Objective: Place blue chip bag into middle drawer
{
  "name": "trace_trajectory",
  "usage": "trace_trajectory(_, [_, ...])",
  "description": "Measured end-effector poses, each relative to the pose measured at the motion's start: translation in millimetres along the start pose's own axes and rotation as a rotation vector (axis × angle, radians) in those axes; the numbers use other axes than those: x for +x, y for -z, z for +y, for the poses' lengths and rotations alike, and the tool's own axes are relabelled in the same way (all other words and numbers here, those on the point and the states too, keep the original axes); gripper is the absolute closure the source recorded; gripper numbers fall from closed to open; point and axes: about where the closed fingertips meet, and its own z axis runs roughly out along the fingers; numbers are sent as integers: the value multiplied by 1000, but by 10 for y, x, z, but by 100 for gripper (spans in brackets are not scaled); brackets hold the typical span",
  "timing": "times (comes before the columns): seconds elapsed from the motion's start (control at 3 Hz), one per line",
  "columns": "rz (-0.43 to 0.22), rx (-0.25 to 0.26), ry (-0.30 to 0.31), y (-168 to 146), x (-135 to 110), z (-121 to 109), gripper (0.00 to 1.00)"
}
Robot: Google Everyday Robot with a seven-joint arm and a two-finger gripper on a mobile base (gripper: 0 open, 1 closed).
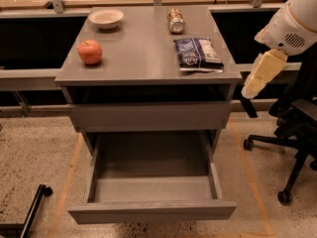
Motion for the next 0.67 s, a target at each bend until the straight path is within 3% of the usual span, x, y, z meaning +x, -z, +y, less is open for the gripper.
trace_trajectory(0.33, [-25, 4, -67, -122, 27, -21, 0])
trace_trajectory(0.67, [-114, 47, -130, -358, -57, -274, 0])
